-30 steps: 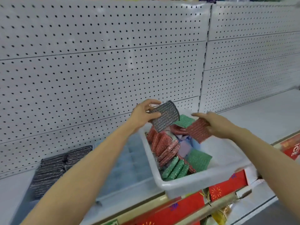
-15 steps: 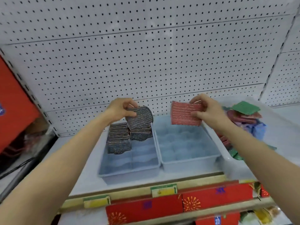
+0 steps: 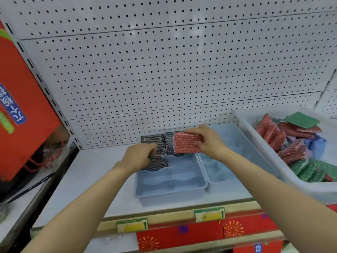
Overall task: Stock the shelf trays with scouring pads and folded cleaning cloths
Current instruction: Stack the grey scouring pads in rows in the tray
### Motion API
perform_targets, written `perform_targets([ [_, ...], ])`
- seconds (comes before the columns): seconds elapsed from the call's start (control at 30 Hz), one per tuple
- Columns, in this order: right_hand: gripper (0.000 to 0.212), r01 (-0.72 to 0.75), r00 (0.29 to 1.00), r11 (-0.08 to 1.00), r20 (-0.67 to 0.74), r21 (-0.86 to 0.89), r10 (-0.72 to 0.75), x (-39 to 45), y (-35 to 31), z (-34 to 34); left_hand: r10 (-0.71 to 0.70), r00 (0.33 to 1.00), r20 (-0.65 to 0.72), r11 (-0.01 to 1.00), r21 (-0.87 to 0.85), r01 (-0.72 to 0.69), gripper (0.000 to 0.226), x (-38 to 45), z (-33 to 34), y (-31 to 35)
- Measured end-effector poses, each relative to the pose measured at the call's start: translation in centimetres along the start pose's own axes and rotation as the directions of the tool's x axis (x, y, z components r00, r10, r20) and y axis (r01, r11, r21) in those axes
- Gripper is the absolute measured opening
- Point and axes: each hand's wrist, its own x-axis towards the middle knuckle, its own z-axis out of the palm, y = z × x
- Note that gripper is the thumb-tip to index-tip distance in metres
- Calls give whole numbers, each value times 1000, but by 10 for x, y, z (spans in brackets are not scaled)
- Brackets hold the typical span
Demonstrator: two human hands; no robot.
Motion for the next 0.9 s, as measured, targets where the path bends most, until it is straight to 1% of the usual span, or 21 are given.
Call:
perform_targets([
  [0.07, 54, 1, 1000, 998, 18, -55, 0, 3, 1, 9, 5, 1000, -7, 999, 42, -5, 25, 0, -1, 0],
  [0.13, 54, 11, 1000, 996, 21, -86, -9, 5, 1, 17, 35, 999, 22, 992, 125, -37, 22, 0, 0, 5],
  [0.17, 55, 14, 1000, 996, 23, -92, -12, 5, 0, 20, 56, 997, 45, 985, 162, -63, 22, 1, 3, 9],
  [0.27, 57, 36, 999, 994, 31, -106, -33, 10, -1, 31, 135, 982, 130, 942, 289, -168, 33, 6, 12, 14],
  [0.33, 58, 37, 997, 992, 67, -124, -29, 13, 1, 38, 153, 971, 182, 911, 356, -210, 31, 11, 11, 14],
  [0.37, 57, 26, 996, 990, 84, -139, -14, 14, 2, 41, 150, 970, 189, 909, 360, -211, 31, 14, 9, 15],
  [0.4, 57, 16, 996, 988, 87, -152, -2, 15, 4, 44, 144, 972, 186, 920, 338, -201, 39, 14, 6, 16],
  [0.43, 56, 8, 997, 987, 78, -159, 4, 17, 6, 47, 138, 977, 162, 941, 287, -180, 54, 15, 6, 17],
  [0.5, 54, 7, 999, 988, 37, -153, -1, 21, 8, 51, 138, 987, 79, 980, 132, -148, 75, 16, 11, 16],
  [0.53, 53, 6, 1000, 989, 22, -147, -2, 24, 8, 54, 122, 988, 95, 989, 73, -129, 85, 17, 16, 14],
  [0.57, 52, 2, 1000, 989, 18, -148, 1, 26, 7, 56, 90, 985, 146, 994, 55, -99, 94, 18, 25, 12],
  [0.6, 51, -4, 1000, 987, 25, -161, 8, 28, 7, 57, 52, 977, 205, 996, 59, -65, 97, 19, 36, 10],
  [0.63, 49, -8, 999, 981, 32, -194, 15, 29, 8, 59, 19, 970, 241, 997, 67, -37, 93, 18, 45, 10],
  [0.67, 46, -5, 999, 966, 41, -258, 16, 29, 10, 60, 1, 970, 242, 997, 71, -19, 86, 18, 52, 9],
  [0.7, 42, 10, 998, 933, 58, -359, 12, 29, 11, 61, 1, 974, 228, 997, 71, -17, 78, 18, 57, 10],
  [0.77, 36, 64, 993, 836, 120, -545, 2, 30, 9, 63, 15, 975, 223, 998, 59, -29, 73, 16, 57, 11],
  [0.83, 34, 127, 984, 771, 178, -624, -17, 33, 5, 65, 33, 975, 222, 995, 84, -53, 80, 15, 56, 9],
  [0.9, 35, 171, 980, 702, 193, -691, -48, 37, 2, 65, 47, 973, 227, 992, 103, -72, 93, 14, 57, 7],
])
